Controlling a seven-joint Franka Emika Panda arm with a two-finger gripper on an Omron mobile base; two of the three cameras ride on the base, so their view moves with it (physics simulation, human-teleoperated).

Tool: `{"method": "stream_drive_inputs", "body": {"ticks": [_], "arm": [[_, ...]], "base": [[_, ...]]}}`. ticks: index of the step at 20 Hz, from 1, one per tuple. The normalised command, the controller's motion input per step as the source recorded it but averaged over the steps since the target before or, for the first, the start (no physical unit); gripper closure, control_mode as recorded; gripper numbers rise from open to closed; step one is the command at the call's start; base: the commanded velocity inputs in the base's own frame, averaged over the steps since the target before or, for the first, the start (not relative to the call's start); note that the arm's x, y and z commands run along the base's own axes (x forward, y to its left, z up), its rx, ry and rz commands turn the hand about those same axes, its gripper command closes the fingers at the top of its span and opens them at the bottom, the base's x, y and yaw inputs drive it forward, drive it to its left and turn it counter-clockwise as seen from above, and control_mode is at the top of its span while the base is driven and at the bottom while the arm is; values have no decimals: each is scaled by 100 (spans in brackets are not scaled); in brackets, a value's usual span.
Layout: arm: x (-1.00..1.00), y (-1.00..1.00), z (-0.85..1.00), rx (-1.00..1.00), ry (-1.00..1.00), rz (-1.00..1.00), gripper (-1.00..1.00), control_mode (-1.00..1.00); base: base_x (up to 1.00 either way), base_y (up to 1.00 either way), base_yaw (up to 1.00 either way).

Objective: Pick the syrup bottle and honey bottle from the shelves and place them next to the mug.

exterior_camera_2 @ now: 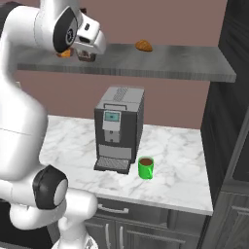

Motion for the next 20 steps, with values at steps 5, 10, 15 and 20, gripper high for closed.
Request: {"method": "stream_drive_inputs", "body": {"ticks": [5, 10, 15, 20], "arm": [[75, 0, -27, 0, -3, 0, -100, -100], [70, 1, -55, 0, -5, 12, -100, -100], [28, -2, -12, 0, -16, 17, -100, -100], [-1, 0, 2, 0, -18, 14, -100, -100]], "base": [[0, 0, 0], [0, 0, 0], [0, 0, 0], [0, 0, 0]]}}
